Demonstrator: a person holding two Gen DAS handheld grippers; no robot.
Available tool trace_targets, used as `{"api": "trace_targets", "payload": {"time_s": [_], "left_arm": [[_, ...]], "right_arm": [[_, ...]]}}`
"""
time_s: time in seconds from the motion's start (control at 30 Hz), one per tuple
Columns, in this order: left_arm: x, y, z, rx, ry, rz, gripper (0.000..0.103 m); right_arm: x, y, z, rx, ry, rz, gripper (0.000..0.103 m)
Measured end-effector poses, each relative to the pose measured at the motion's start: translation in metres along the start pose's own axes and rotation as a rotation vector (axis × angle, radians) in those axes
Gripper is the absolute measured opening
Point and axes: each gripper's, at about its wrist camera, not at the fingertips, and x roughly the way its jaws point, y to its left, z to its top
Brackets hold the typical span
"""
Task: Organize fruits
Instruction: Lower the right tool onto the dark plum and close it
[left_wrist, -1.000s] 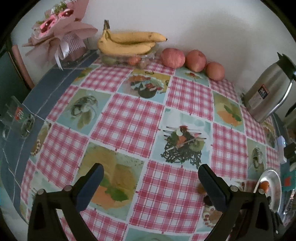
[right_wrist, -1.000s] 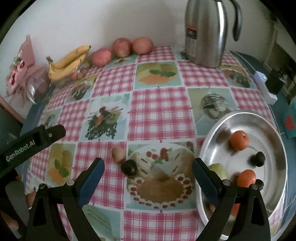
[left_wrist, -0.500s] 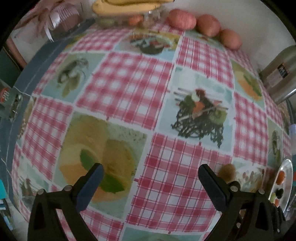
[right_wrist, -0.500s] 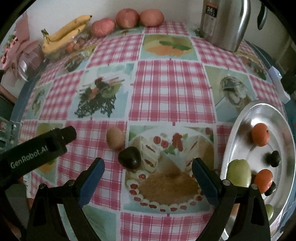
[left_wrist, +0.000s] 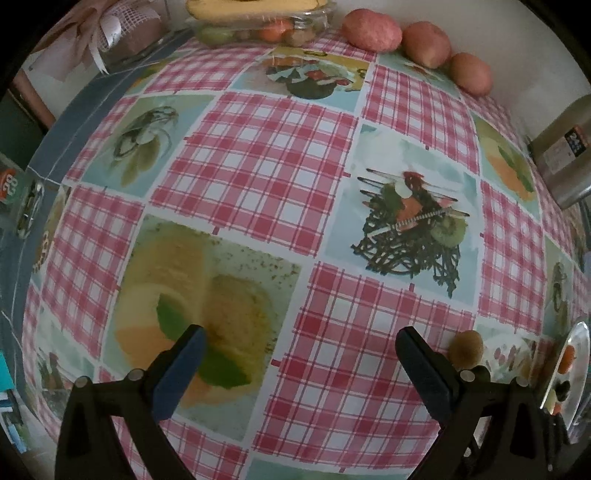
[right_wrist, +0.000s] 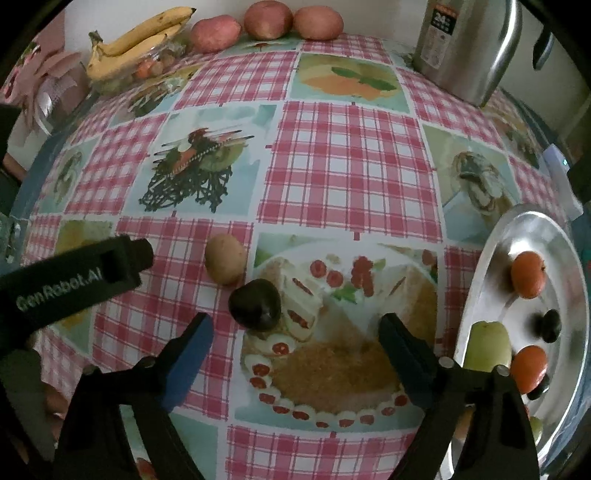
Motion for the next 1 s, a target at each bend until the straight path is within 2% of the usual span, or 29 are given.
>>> {"api": "trace_targets", "payload": {"time_s": [0.2,0.3,0.37,0.43,0.5,0.63,1.0], "left_arm": [[-0.001,-0.003,0.002,0.012,0.001,-0.01,0.103],[0.0,-0.005,0.002,0.014,-0.001,-0.015,0.103],[-0.002,-0.006,0.002,0.012,-0.006,-0.022,0.103],[-0.005,-0.007,0.002,0.013,-0.013,-0.026,0.103],[-0.007,-0.007,0.002,0.014,-0.018,-0.027,0.103],[-0.01,-0.009,0.002,0.016,-0.024,-0.034,0.103],[-0.014,-0.013,0.001,0.009,-0.022,-0.059,0.103]], "right_arm": [[-0.004,0.007,0.002,-0.036,-0.025,0.004,0.063],[-0.004,0.007,0.003,-0.035,-0.026,0.011,0.059],[-0.007,0.005,0.004,-0.03,-0.029,0.034,0.054],[-0.008,0.006,0.005,-0.027,-0.031,0.06,0.043],[-0.008,0.009,0.006,-0.035,-0.031,0.063,0.042],[-0.007,0.008,0.009,-0.032,-0.031,0.105,0.028],[-0.008,0.004,0.008,-0.016,-0.034,0.136,0.026]]}}
